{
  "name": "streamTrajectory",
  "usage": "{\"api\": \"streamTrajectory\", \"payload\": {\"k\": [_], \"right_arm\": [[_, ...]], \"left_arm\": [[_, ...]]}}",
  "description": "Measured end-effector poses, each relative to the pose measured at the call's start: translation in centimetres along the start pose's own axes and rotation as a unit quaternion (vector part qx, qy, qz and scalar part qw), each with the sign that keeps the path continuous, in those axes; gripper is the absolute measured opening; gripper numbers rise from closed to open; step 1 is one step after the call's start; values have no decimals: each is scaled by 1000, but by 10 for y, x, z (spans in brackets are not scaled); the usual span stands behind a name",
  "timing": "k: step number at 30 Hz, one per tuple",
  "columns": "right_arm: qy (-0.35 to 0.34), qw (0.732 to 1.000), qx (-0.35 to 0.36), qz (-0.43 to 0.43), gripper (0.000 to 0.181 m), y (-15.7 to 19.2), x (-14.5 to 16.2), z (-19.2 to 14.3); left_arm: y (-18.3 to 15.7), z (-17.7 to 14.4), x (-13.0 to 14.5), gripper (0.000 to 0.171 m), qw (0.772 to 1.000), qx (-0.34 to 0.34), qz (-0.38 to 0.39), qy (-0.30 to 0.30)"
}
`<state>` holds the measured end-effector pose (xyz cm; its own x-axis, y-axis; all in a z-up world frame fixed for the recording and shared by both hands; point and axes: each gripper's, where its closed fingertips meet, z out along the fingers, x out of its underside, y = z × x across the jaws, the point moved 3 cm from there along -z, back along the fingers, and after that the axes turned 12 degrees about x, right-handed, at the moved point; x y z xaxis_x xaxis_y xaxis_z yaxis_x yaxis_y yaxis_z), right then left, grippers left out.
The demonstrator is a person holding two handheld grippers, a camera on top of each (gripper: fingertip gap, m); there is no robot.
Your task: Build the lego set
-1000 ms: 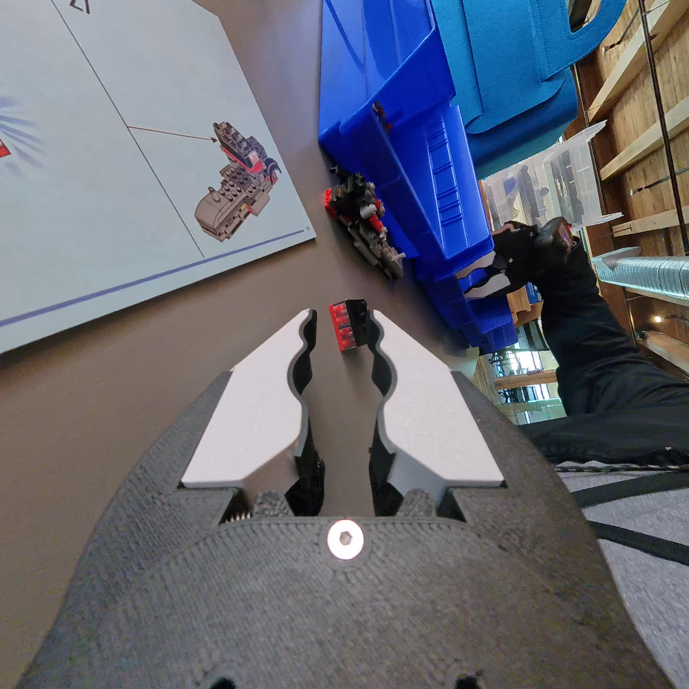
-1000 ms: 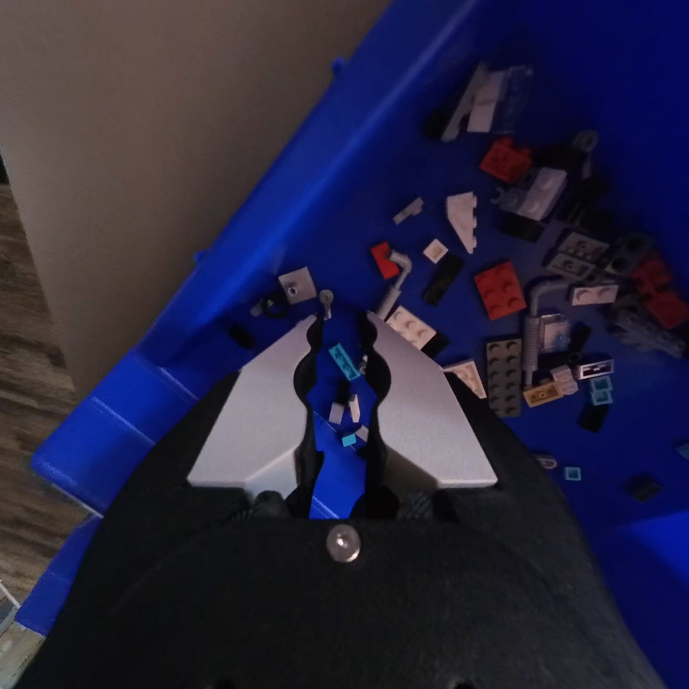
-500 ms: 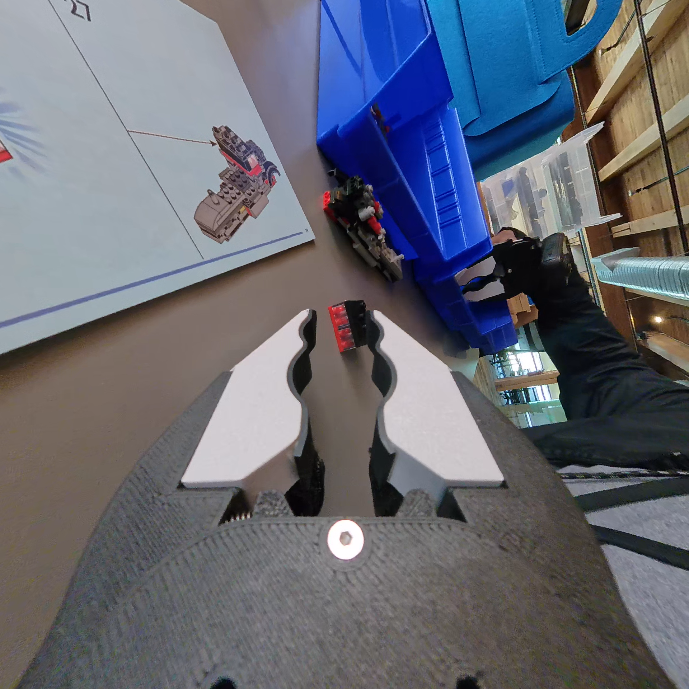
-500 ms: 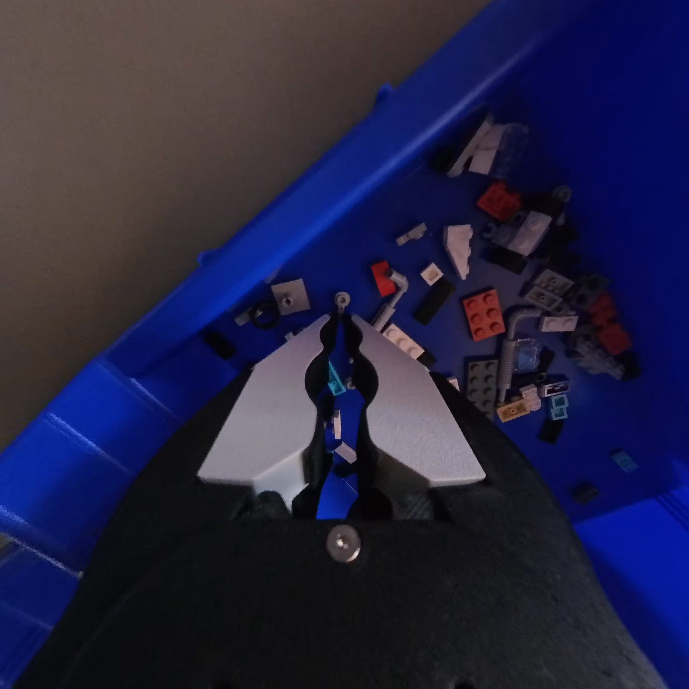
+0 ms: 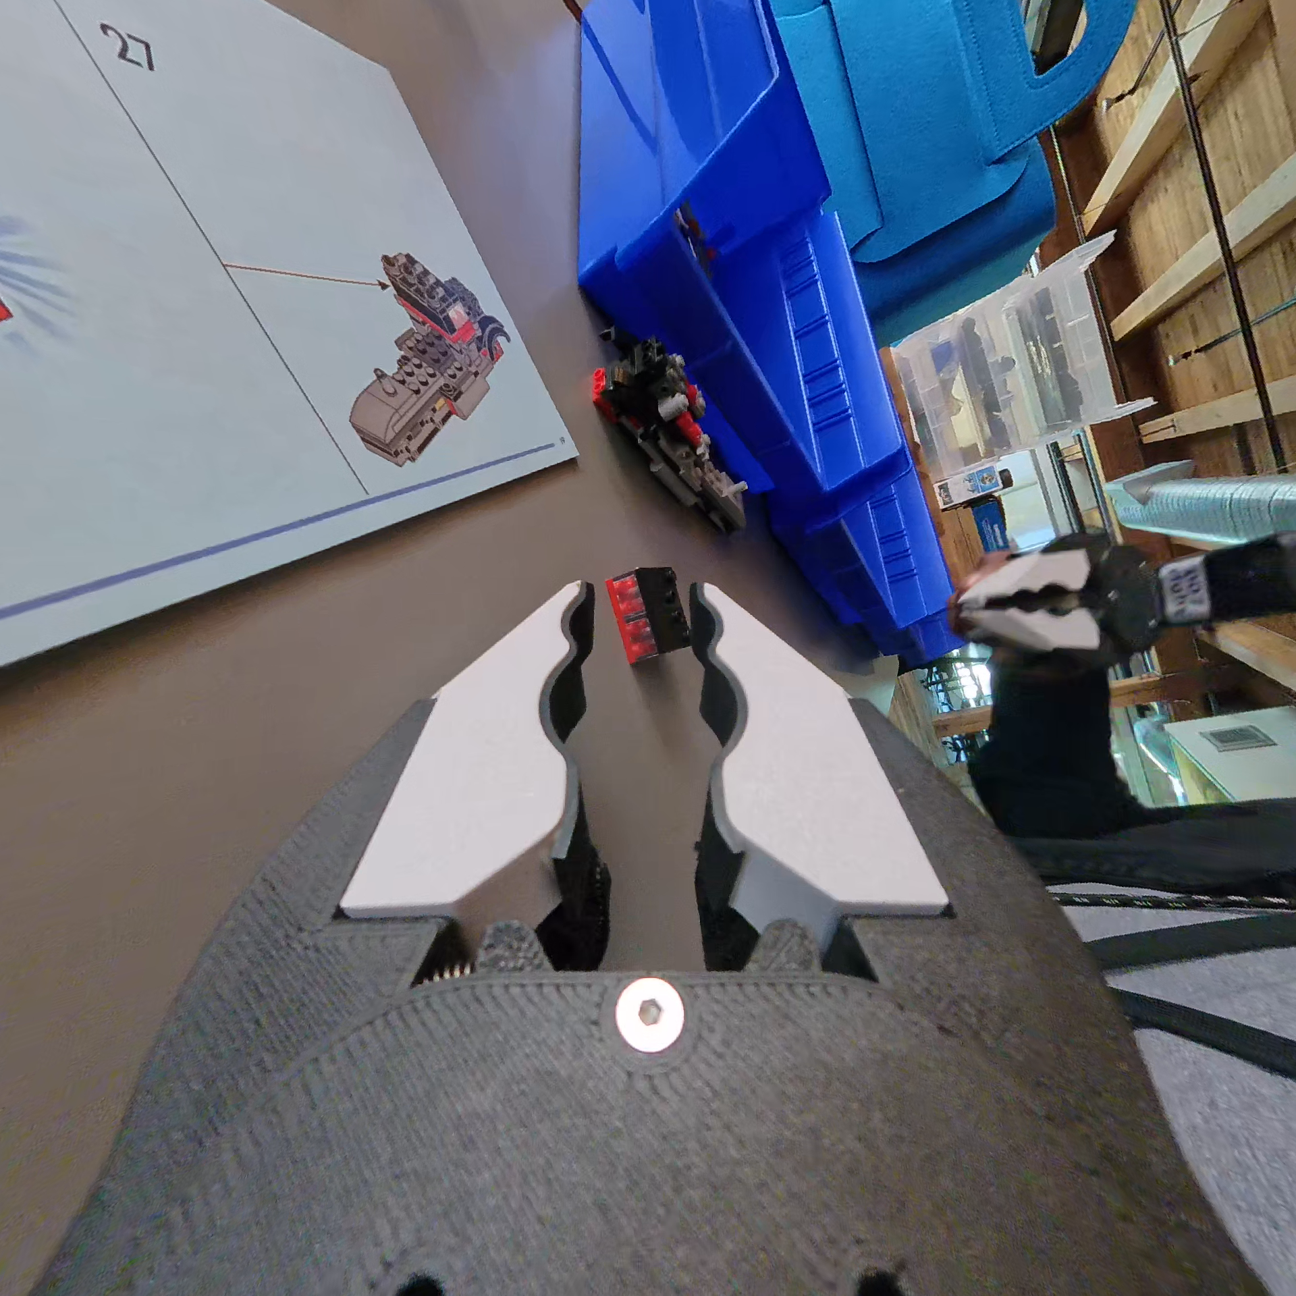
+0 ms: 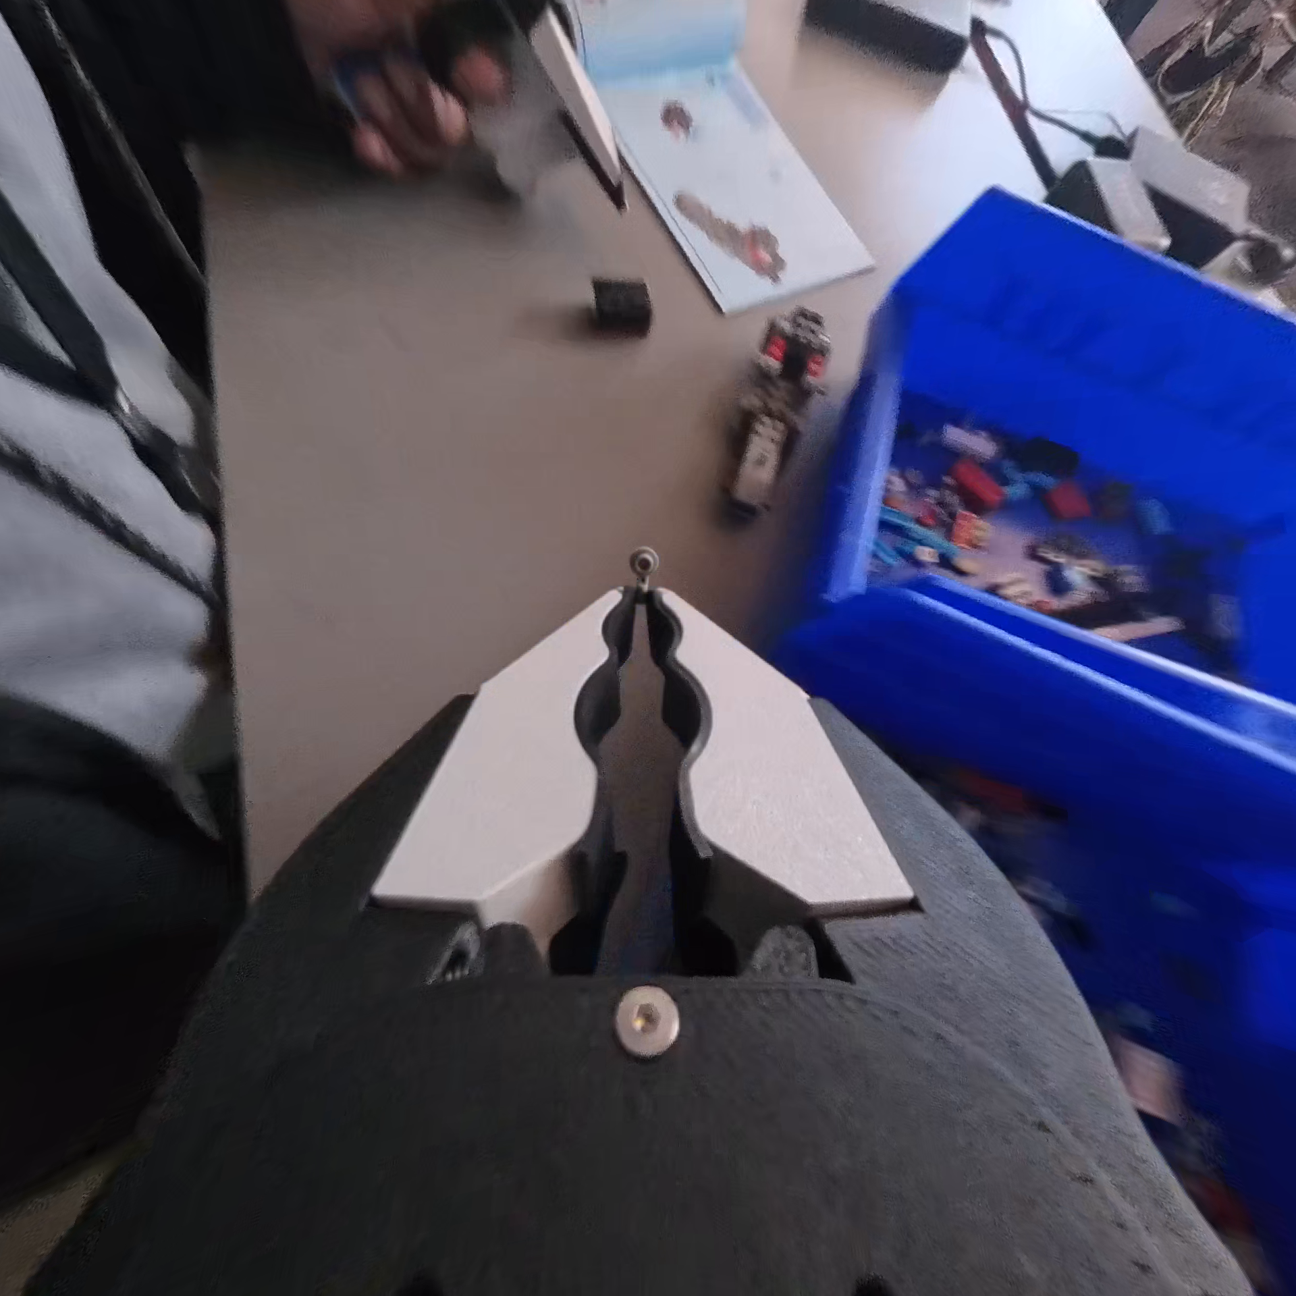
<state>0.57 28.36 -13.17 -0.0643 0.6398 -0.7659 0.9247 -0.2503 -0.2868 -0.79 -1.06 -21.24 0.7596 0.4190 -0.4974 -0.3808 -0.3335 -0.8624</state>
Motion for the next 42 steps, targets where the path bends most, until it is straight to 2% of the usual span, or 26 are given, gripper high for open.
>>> {"api": "streamTrajectory", "payload": {"k": [2, 6, 9, 12, 16, 19, 22, 24, 27, 31, 33, 37, 42], "right_arm": [[-1, 999, -10, 49, 5, 31, 7, 26], [54, 995, -16, 83, 5, 71, 37, 67], [87, 993, -9, 83, 7, 77, 50, 77], [95, 991, -18, 93, 10, 76, 50, 74], [83, 992, -7, 93, 27, 46, 34, 38], [82, 991, 61, 84, 25, -19, 22, -16], [185, 971, 149, 34, 23, -96, 49, -55], [286, 948, 137, 26, 22, -124, 86, -58], [417, 905, 70, 51, 23, -128, 130, -46], [494, 868, 15, 44, 27, -115, 151, -29], [511, 859, 16, 35, 29, -117, 159, -24], [516, 856, -4, 44, 30, -111, 168, -15], [523, 851, 7, 44, 32, -113, 170, -13]], "left_arm": [[-1, 0, 0, 28, 1000, 3, 1, 0], [-3, -1, 1, 28, 1000, 11, 3, -1], [-5, -3, 1, 28, 1000, 18, 3, -5], [-5, -5, 0, 28, 1000, 18, 7, -12], [-6, -6, -1, 28, 1000, 17, 11, -17], [-6, -6, -1, 28, 1000, 18, 11, -19], [-6, -5, 0, 28, 1000, 17, 13, -13], [-6, -4, 0, 28, 1000, 16, 14, -11], [-6, -5, -1, 28, 1000, 16, 14, -18], [-5, -9, -4, 28, 999, 13, 10, -34], [-5, -10, -4, 28, 999, 13, 8, -37], [-5, -8, -3, 28, 999, 18, 3, -28], [-5, -7, -2, 28, 999, 22, -1, -23]]}}
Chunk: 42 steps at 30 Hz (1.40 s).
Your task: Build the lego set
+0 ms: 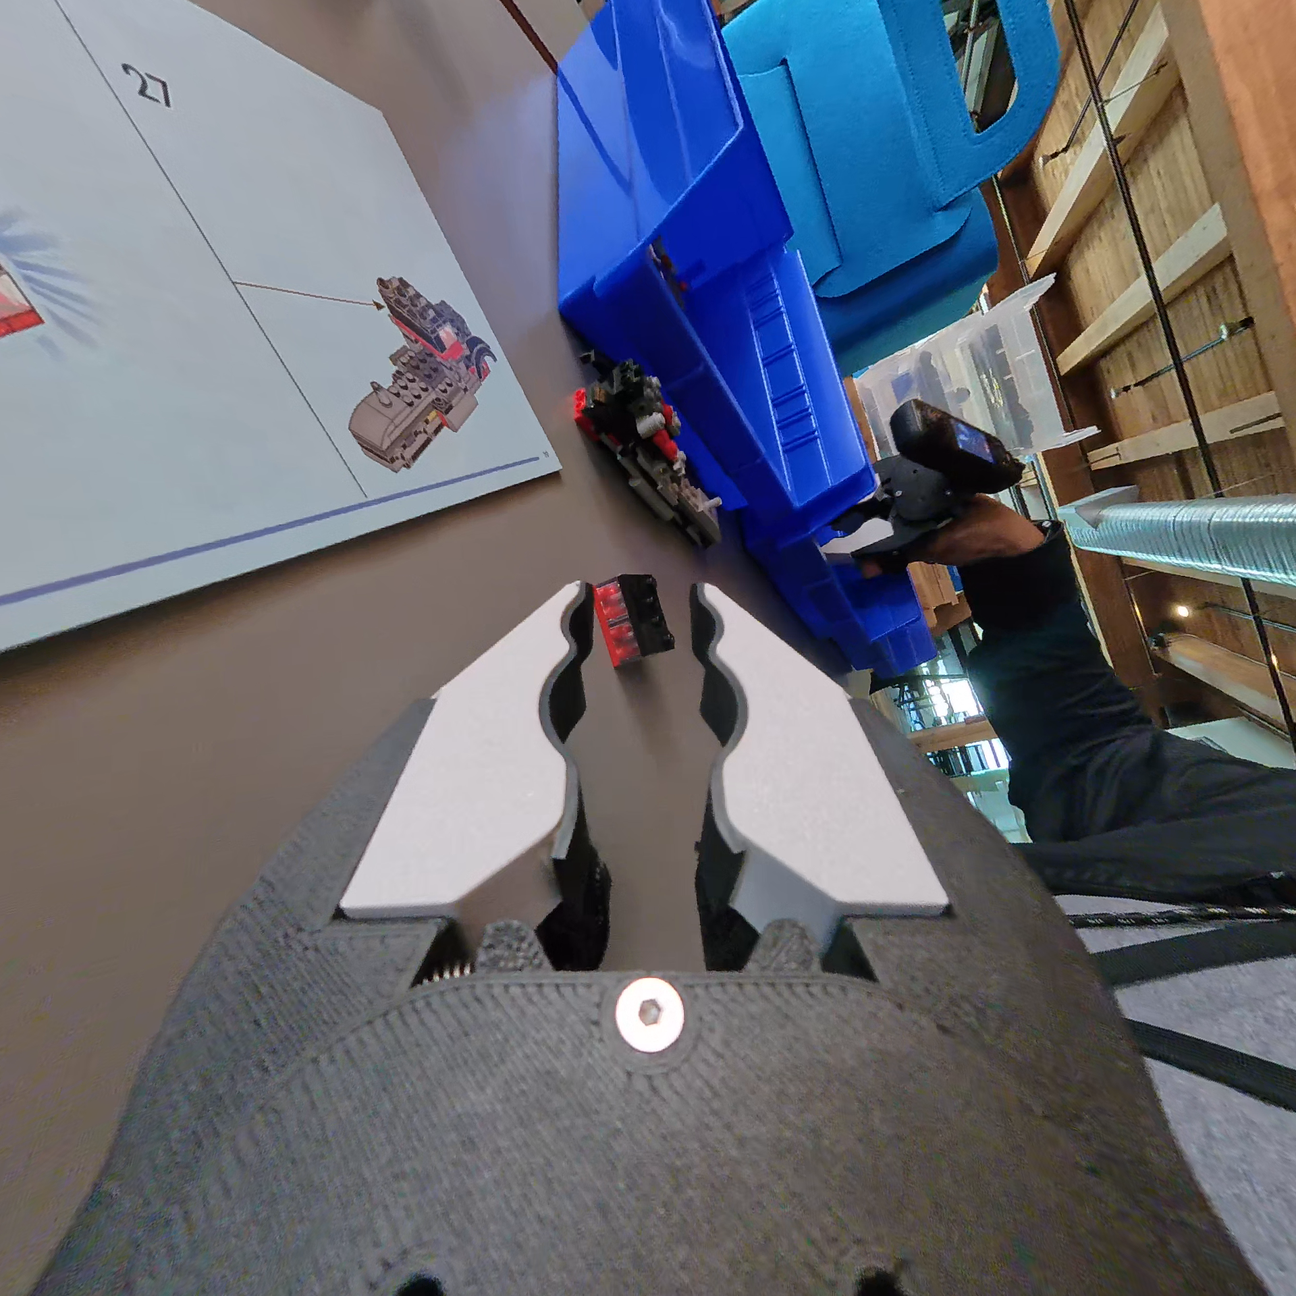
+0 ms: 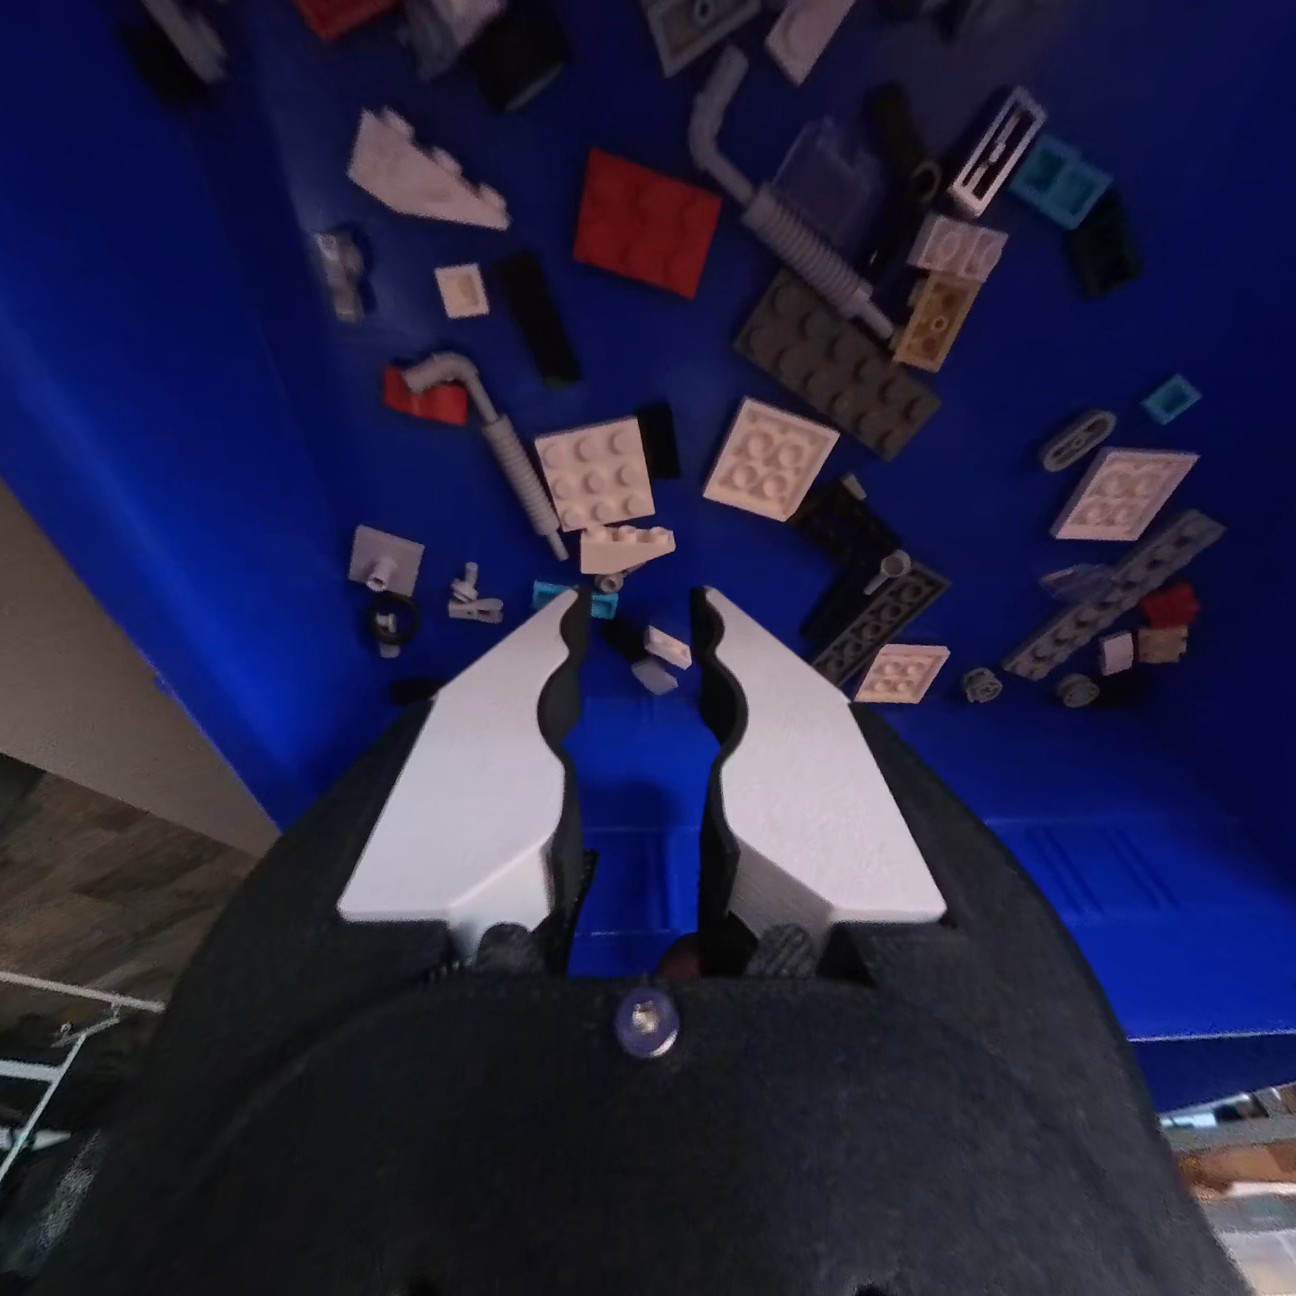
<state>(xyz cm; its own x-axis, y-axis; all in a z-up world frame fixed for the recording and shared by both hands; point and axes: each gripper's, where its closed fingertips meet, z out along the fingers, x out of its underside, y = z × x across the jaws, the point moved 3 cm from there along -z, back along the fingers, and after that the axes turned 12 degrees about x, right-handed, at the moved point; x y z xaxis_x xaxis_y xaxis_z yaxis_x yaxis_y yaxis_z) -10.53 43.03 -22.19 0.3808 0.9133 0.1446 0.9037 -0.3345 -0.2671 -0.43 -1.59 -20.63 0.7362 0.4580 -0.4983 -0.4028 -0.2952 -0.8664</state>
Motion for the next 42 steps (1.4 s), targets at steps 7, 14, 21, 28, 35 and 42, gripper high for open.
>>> {"api": "streamTrajectory", "payload": {"k": [7, 14, 21, 28, 35, 42], "right_arm": [[9, 1000, -12, -6, 30, 5, -5, 2], [13, 999, -35, 3, 10, 8, -6, 2], [-15, 999, -24, 24, 10, 4, -4, -10], [-192, 978, -36, 76, 10, 17, -20, -81], [-384, 915, -104, 65, 10, 118, -75, -129], [-403, 898, -139, 107, 10, 171, -109, -66]], "left_arm": [[-1, -1, -1, 28, 1000, 3, 4, -5], [-3, -2, -1, 28, 1000, 7, 7, -9], [-4, -3, -1, 28, 1000, 10, 9, -11], [-4, -3, -1, 28, 1000, 11, 11, -10], [-4, -2, 0, 28, 1000, 3, 15, -8], [-1, -1, 1, 28, 1000, -7, 12, 0]]}}
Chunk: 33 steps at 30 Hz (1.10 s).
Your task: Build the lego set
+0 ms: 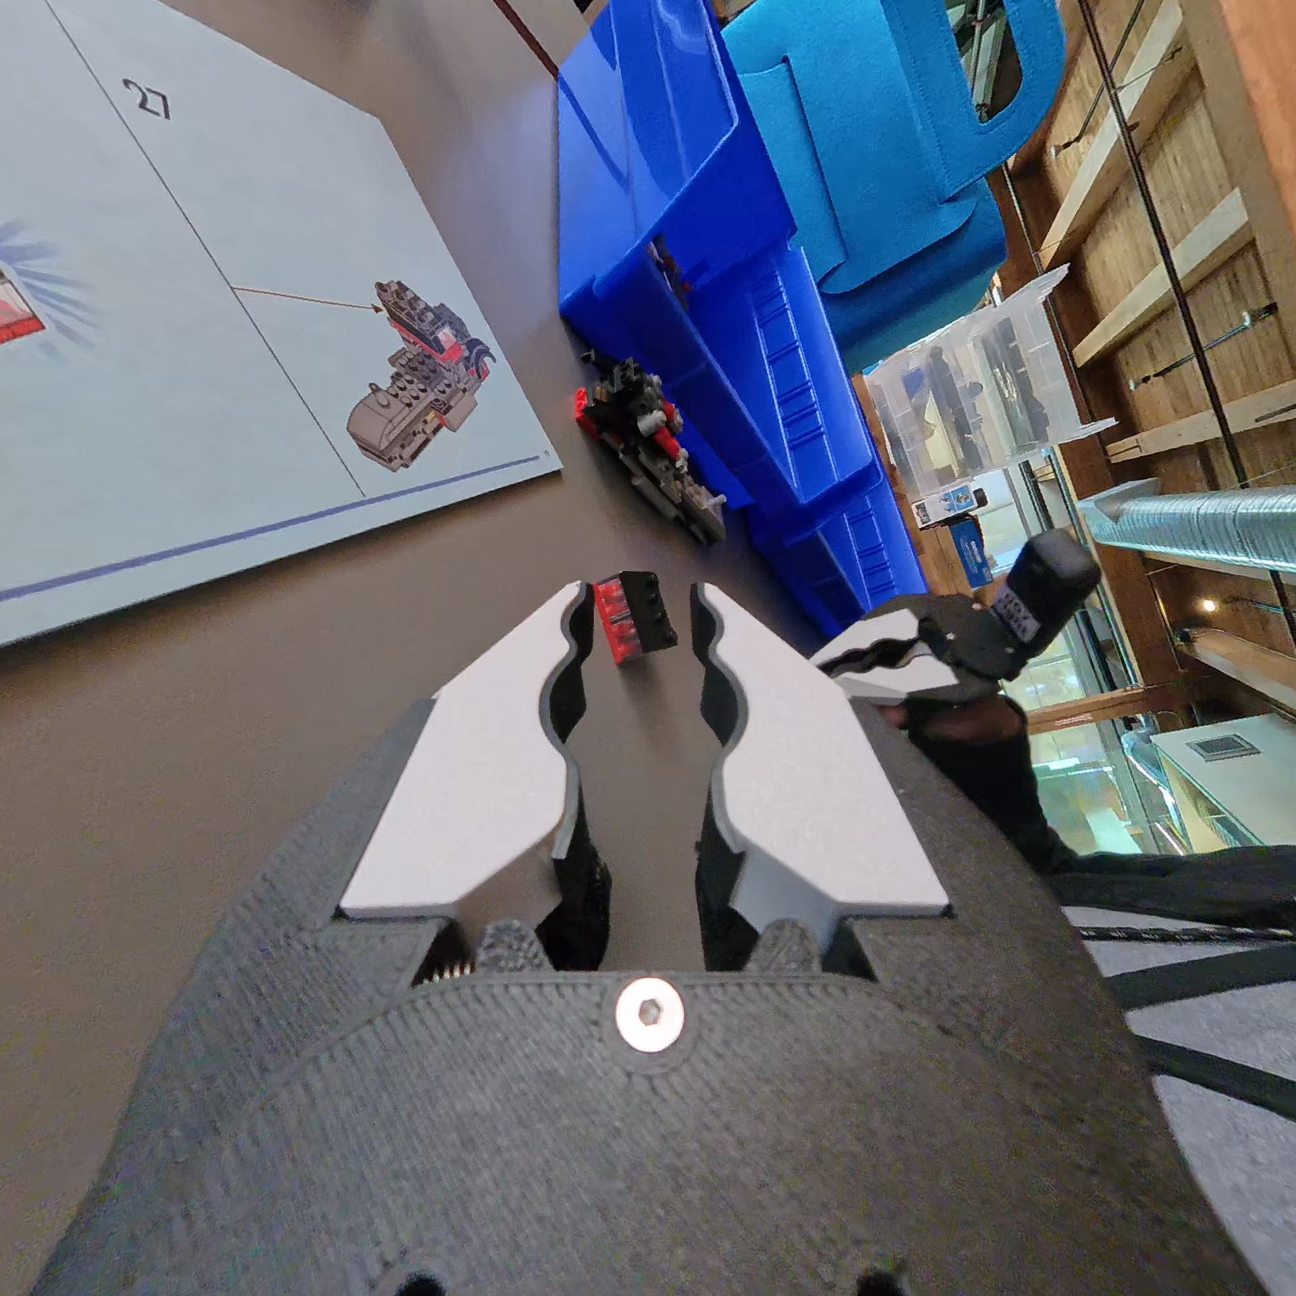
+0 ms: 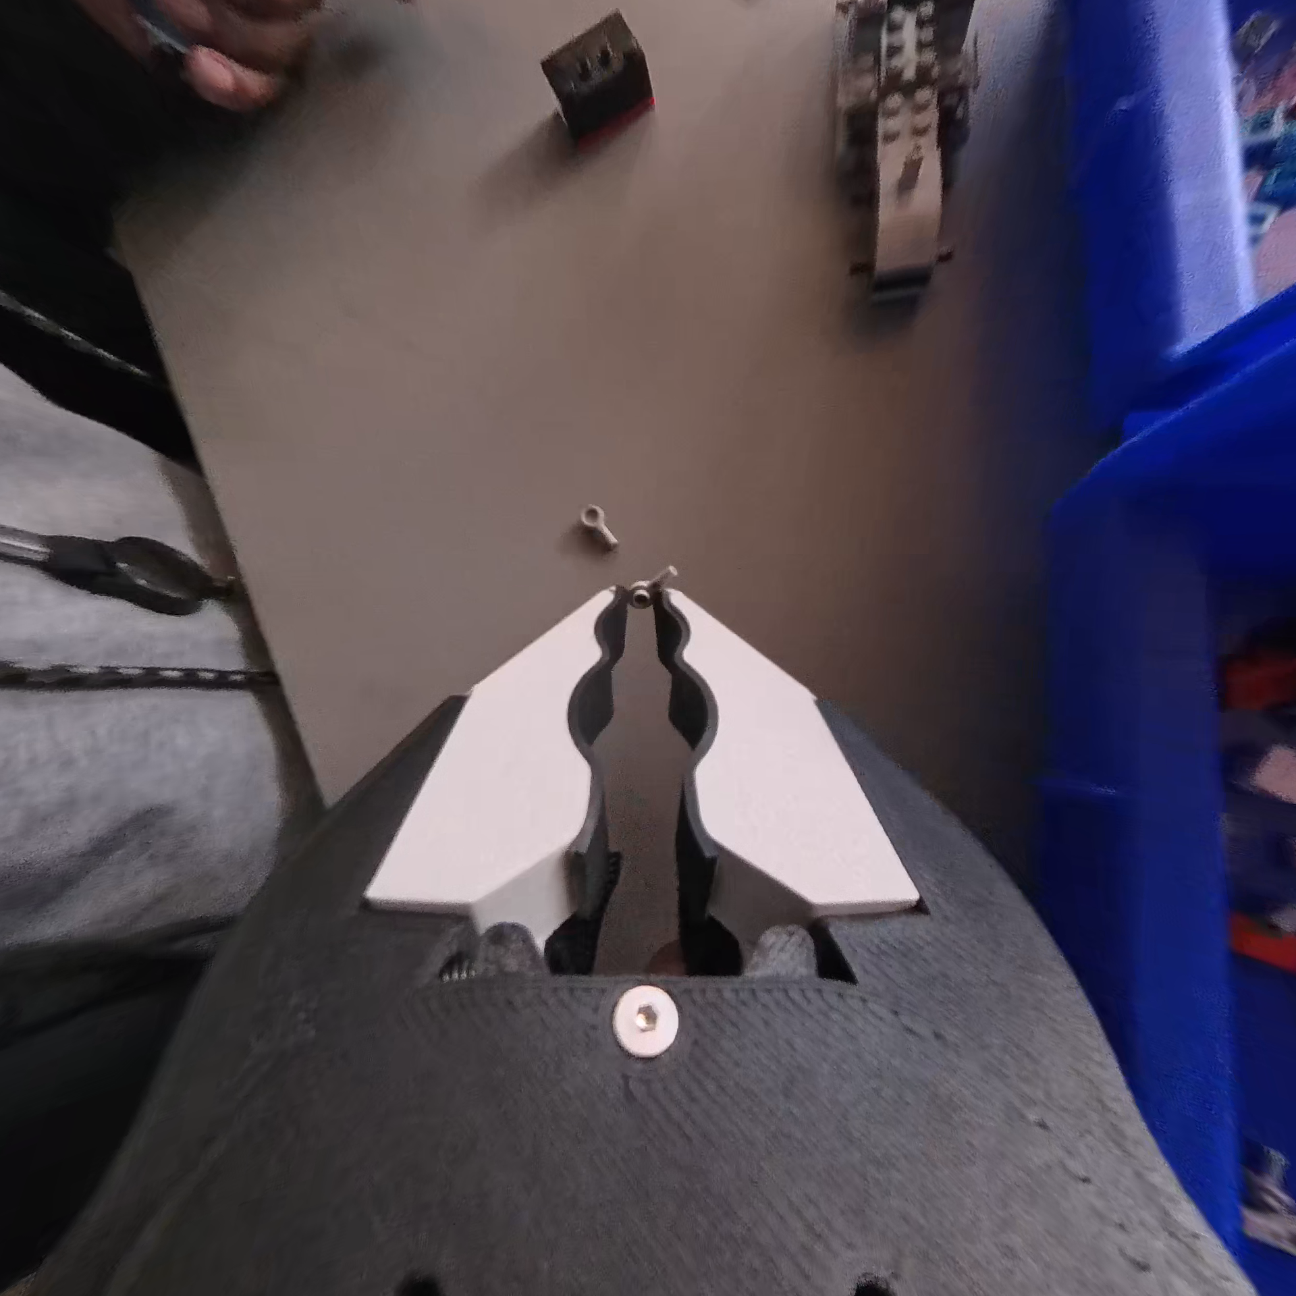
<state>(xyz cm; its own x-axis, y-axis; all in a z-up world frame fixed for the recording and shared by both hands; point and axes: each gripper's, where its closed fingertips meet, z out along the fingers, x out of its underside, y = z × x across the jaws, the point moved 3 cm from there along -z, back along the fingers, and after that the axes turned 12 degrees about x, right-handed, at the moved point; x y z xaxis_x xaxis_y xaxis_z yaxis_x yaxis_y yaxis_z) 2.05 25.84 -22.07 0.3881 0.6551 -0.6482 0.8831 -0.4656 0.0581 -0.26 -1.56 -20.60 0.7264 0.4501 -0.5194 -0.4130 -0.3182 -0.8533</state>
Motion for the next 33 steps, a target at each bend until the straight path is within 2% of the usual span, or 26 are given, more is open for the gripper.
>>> {"api": "streamTrajectory", "payload": {"k": [3, 7, 14, 20, 28, 33], "right_arm": [[-8, 1000, 6, 9, 11, 1, 9, 12], [-45, 999, -4, 23, 11, -1, 8, 8], [-177, 981, 0, 77, 20, -17, 3, -28], [-224, 966, 14, 131, 27, -33, 10, -49], [-236, 958, 7, 165, 27, -41, 10, -52], [-237, 955, -5, 176, 26, -42, 11, -53]], "left_arm": [[1, 0, 0, 28, 1000, -5, -1, 0], [3, 1, 1, 28, 1000, -17, 0, 1], [-2, 0, -2, 28, 999, -24, 41, -12], [-3, 1, -2, 28, 994, -65, 87, -16], [1, -1, -4, 29, 987, -113, 112, -29], [2, -1, -3, 29, 986, -121, 112, -29]]}}
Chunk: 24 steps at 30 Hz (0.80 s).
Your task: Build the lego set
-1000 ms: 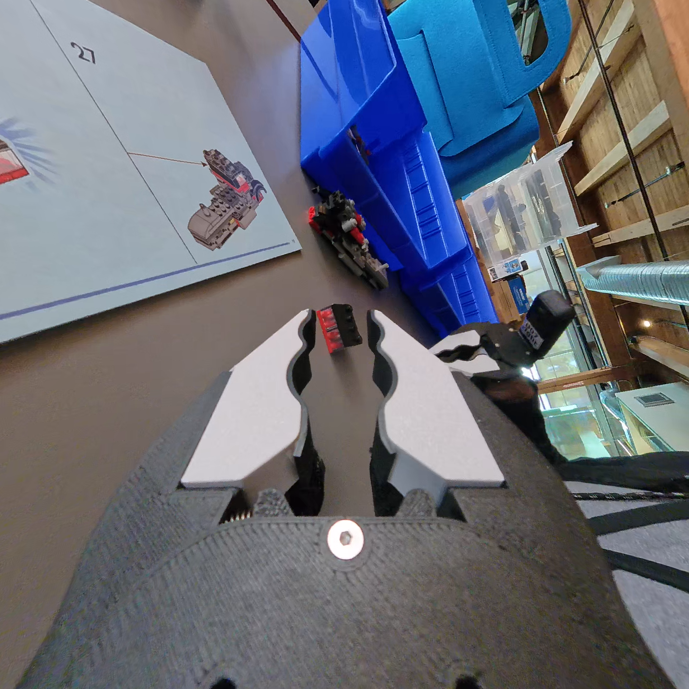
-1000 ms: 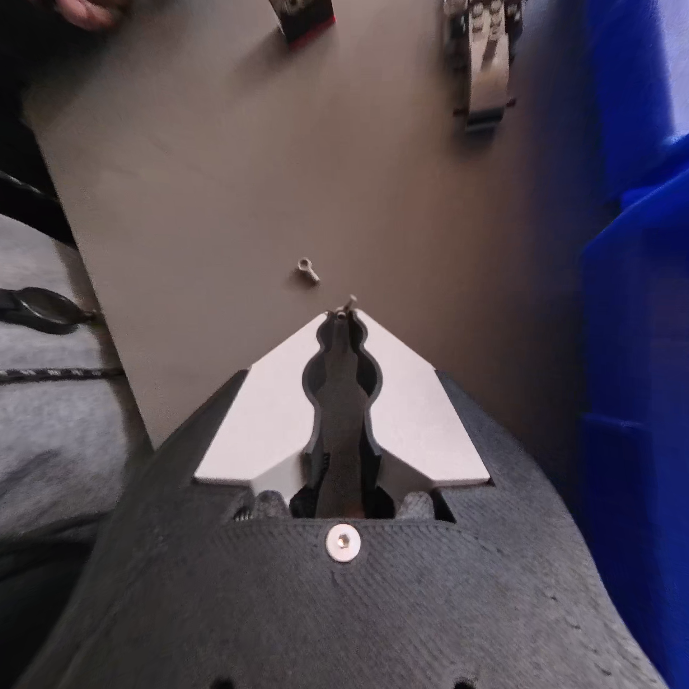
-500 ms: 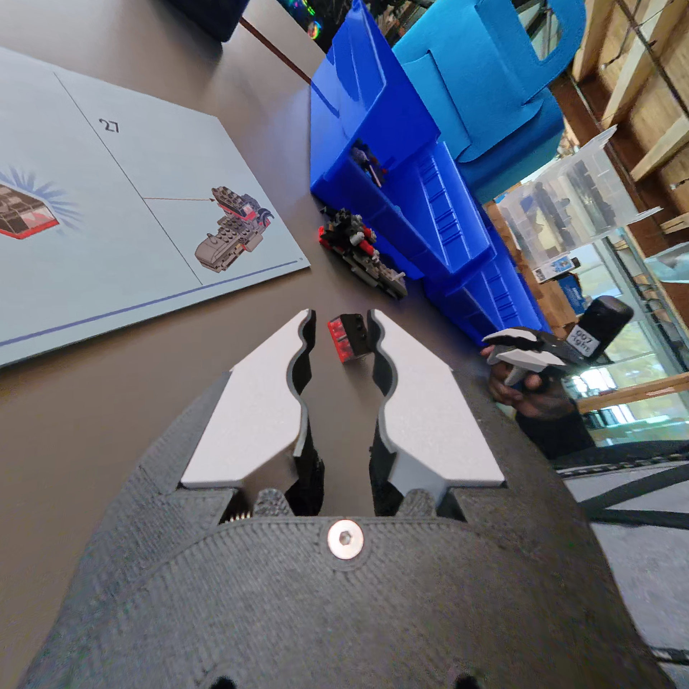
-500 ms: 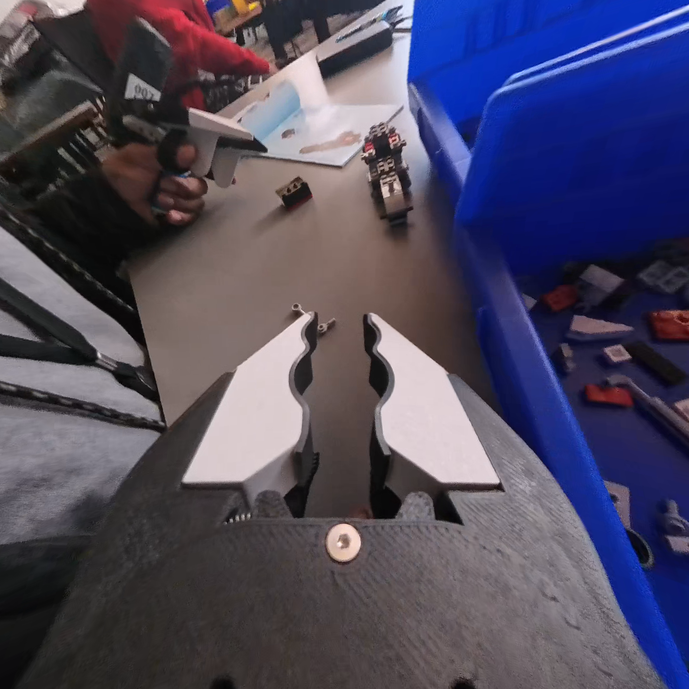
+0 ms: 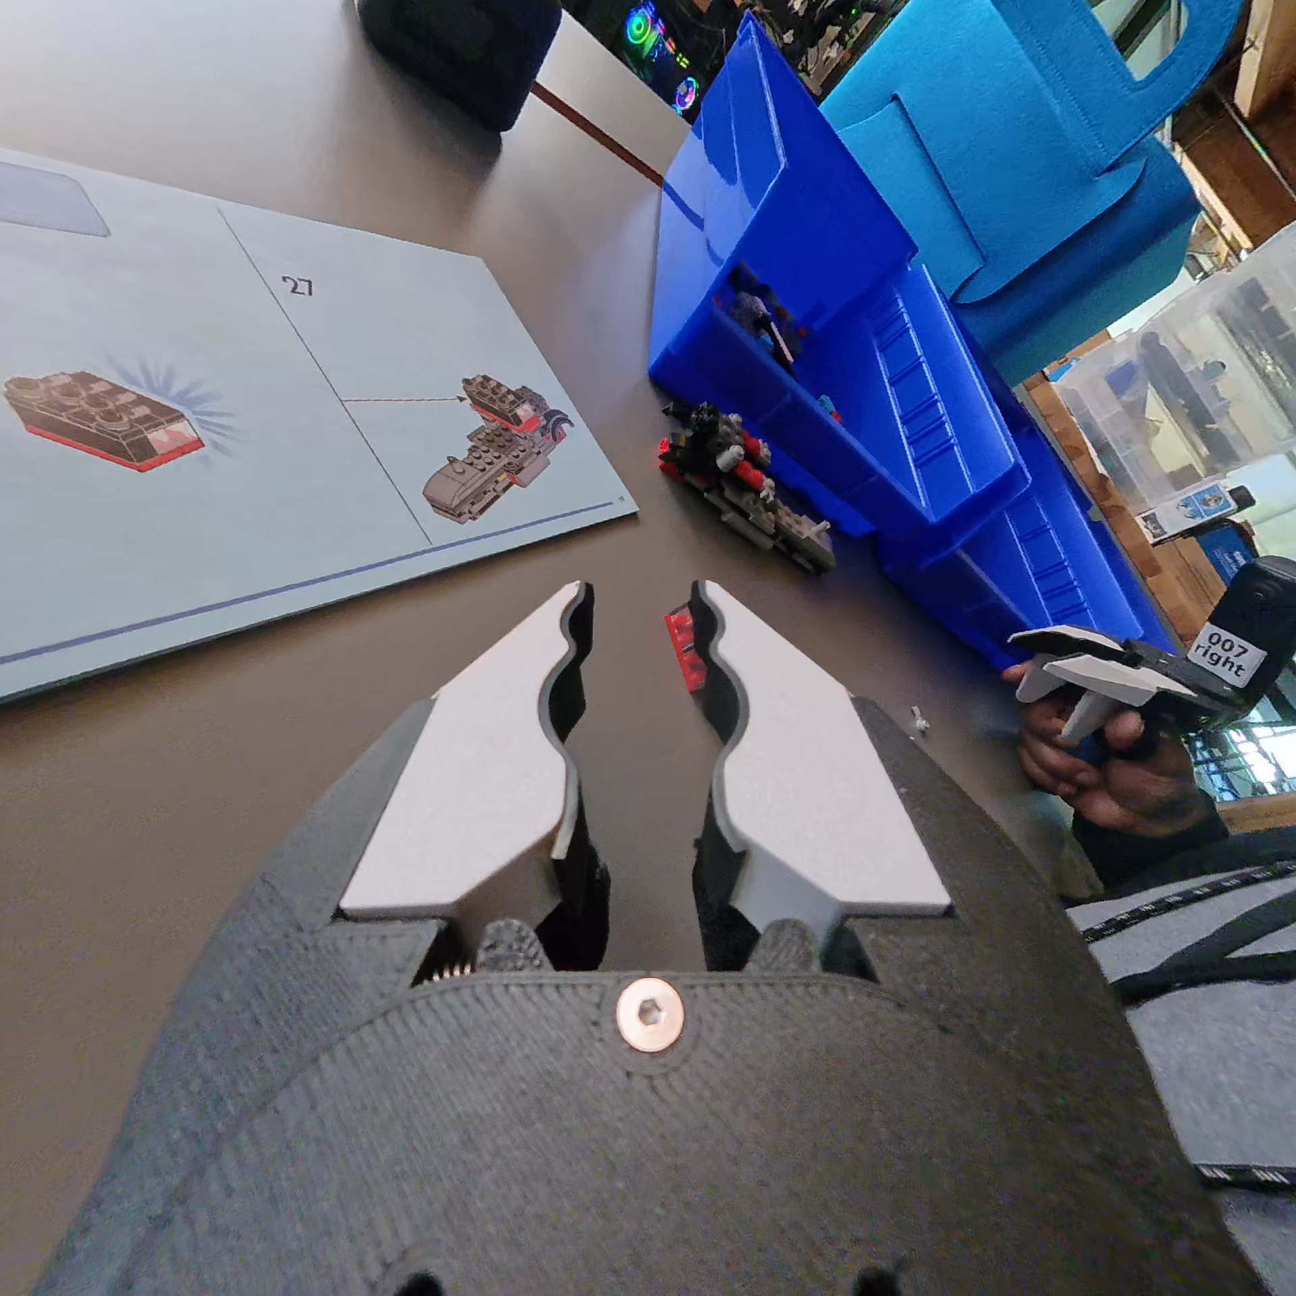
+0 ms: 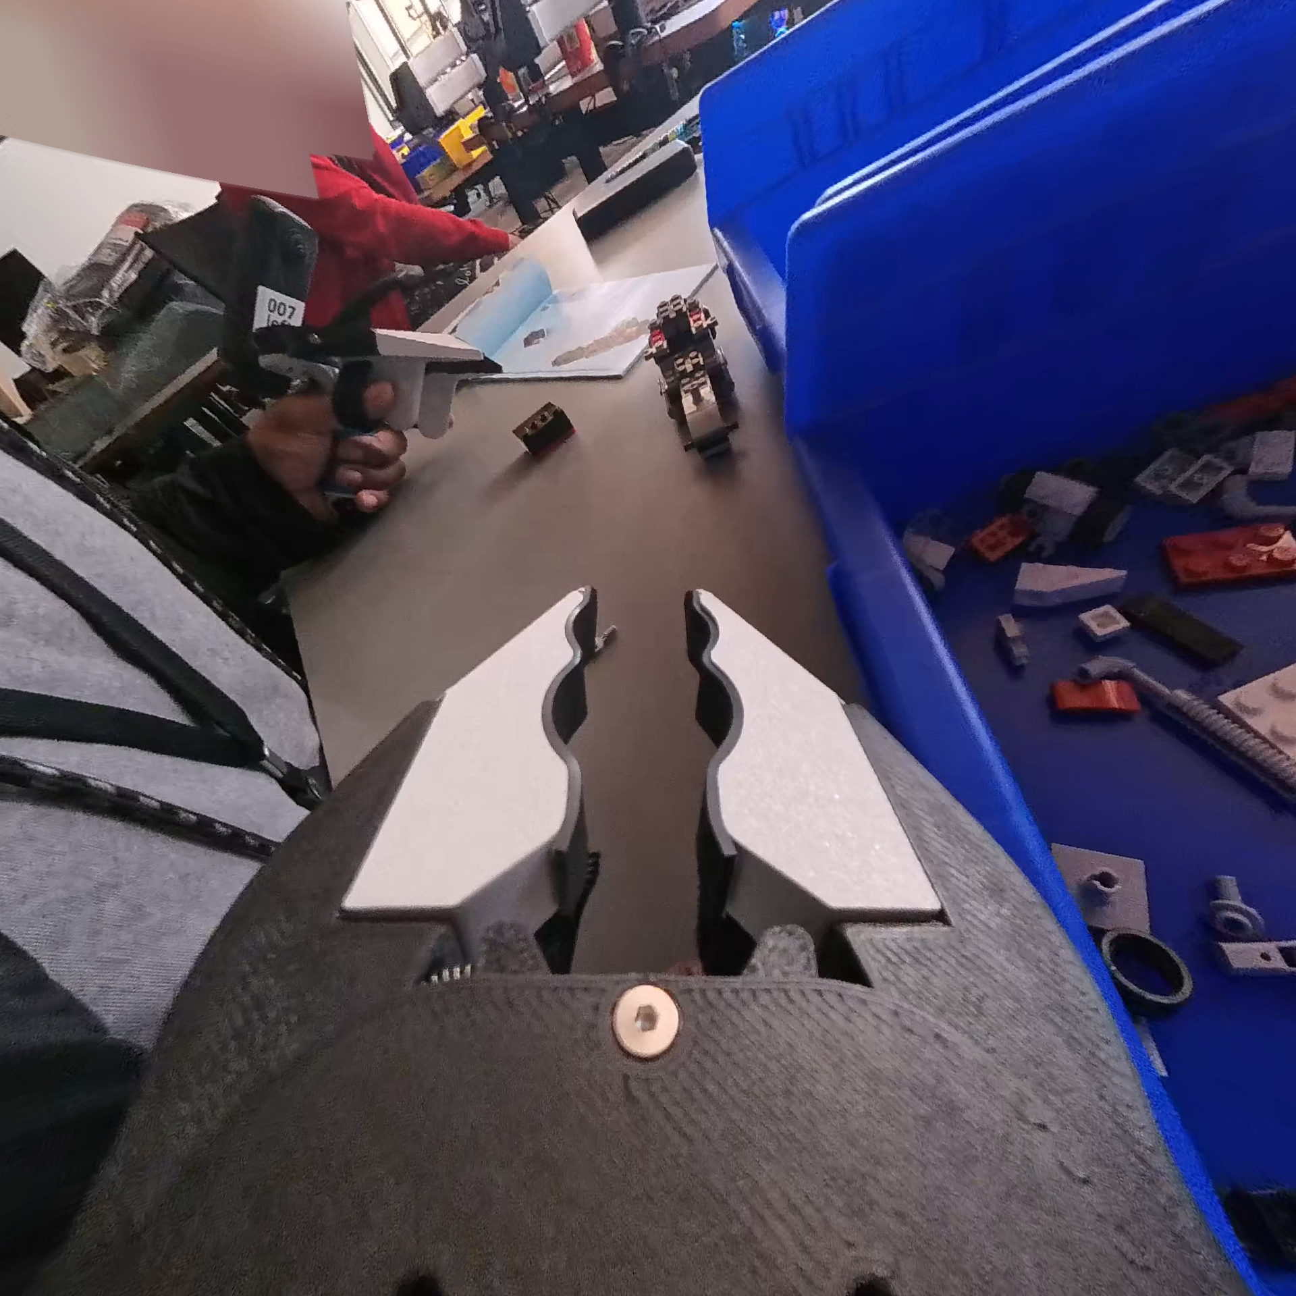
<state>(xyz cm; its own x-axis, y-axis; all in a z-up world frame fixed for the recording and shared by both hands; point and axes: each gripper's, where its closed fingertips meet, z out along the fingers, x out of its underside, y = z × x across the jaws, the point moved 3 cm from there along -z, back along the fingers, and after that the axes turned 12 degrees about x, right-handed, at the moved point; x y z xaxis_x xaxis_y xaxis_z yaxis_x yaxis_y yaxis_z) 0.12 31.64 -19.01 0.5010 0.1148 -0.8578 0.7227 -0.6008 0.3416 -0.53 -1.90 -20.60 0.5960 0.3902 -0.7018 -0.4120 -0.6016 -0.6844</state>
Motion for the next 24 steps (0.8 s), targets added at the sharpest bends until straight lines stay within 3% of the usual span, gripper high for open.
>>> {"api": "streamTrajectory", "payload": {"k": [7, 9, 11, 14, 17, 20, 24], "right_arm": [[-10, 1000, -13, 4, 26, 2, -2, -3], [-6, 999, -46, -5, 25, 9, 0, -10], [41, 995, -92, -28, 23, 21, 2, -27], [81, 981, -167, -54, 29, 32, -37, -76], [102, 981, -119, -118, 30, -6, -92, -102], [133, 978, -37, -154, 32, -64, -125, -96], [109, 983, -49, -137, 32, -62, -136, -74]], "left_arm": [[1, 1, 1, 28, 1000, -5, 0, 3], [1, 1, 1, 28, 1000, -3, -4, 3], [2, 1, 1, 28, 1000, 0, -11, 5], [0, 1, 1, 28, 1000, 5, -9, 4], [-2, 1, 2, 28, 1000, 9, -4, 7], [-4, 1, 2, 28, 1000, 22, -7, 7], [-6, -3, 0, 28, 1000, 28, -1, -9]]}}
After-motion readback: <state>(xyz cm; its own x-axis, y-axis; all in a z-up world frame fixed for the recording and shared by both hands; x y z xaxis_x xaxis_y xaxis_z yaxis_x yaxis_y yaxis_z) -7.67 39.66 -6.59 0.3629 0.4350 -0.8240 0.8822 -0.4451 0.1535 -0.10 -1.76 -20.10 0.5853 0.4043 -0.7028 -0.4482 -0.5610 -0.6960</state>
